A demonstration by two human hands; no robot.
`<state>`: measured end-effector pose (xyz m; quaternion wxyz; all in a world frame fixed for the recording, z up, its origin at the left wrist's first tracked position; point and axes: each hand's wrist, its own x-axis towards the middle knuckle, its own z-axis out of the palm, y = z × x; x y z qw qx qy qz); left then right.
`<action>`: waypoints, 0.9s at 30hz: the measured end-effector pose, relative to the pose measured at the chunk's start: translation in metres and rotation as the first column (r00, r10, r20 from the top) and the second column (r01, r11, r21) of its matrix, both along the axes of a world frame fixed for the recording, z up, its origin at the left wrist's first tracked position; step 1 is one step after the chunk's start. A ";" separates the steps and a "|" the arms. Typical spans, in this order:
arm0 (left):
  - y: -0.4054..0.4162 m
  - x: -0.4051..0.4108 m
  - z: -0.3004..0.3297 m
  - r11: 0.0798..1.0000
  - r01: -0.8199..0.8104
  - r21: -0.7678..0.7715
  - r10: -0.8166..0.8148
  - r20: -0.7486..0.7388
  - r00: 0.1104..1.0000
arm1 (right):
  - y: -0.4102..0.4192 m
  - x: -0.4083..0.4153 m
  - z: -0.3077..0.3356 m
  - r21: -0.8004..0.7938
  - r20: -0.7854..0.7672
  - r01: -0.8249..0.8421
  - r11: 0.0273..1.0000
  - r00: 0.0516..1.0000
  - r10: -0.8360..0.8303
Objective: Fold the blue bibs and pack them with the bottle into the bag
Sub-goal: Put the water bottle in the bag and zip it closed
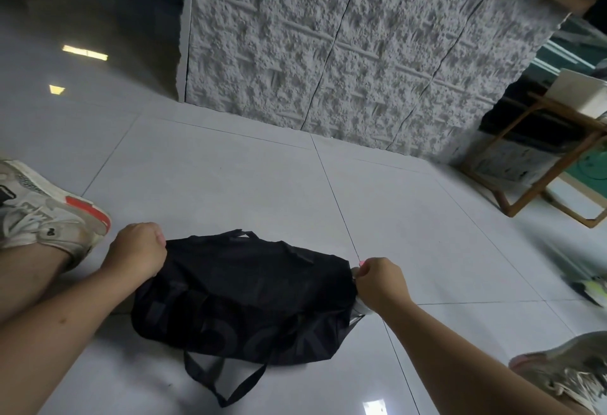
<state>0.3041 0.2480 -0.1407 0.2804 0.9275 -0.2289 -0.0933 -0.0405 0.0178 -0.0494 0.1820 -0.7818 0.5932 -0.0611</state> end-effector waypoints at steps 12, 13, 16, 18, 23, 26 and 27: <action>0.000 -0.001 0.000 1.000 0.023 -0.021 -0.023 -0.010 1.000 | 0.008 0.000 0.002 -0.038 -0.012 -0.030 0.999 0.999 0.030; 0.000 -0.002 0.001 0.999 0.024 -0.022 -0.024 -0.002 1.000 | 0.009 0.000 0.003 -0.036 -0.013 -0.032 0.999 0.999 0.031; 0.002 -0.005 0.005 0.998 0.047 -0.040 -0.047 0.011 0.999 | 0.012 0.000 0.004 -0.050 -0.020 -0.020 0.999 1.000 0.019; 0.004 -0.007 0.008 0.996 0.069 -0.048 -0.068 0.022 0.997 | 0.013 -0.001 0.003 -0.057 -0.025 -0.013 0.998 1.000 0.012; 0.006 -0.016 0.017 0.992 0.117 -0.056 -0.114 0.045 0.992 | 0.016 0.000 0.002 -0.072 -0.055 -0.027 0.997 0.998 0.023; 0.006 -0.023 0.022 0.981 0.176 -0.082 -0.171 0.062 0.983 | 0.025 0.003 0.006 -0.136 -0.086 -0.032 0.990 0.996 0.020; 0.006 -0.027 0.024 0.976 0.198 -0.086 -0.192 0.075 0.979 | 0.026 0.004 0.006 -0.153 -0.085 -0.034 0.988 0.996 0.021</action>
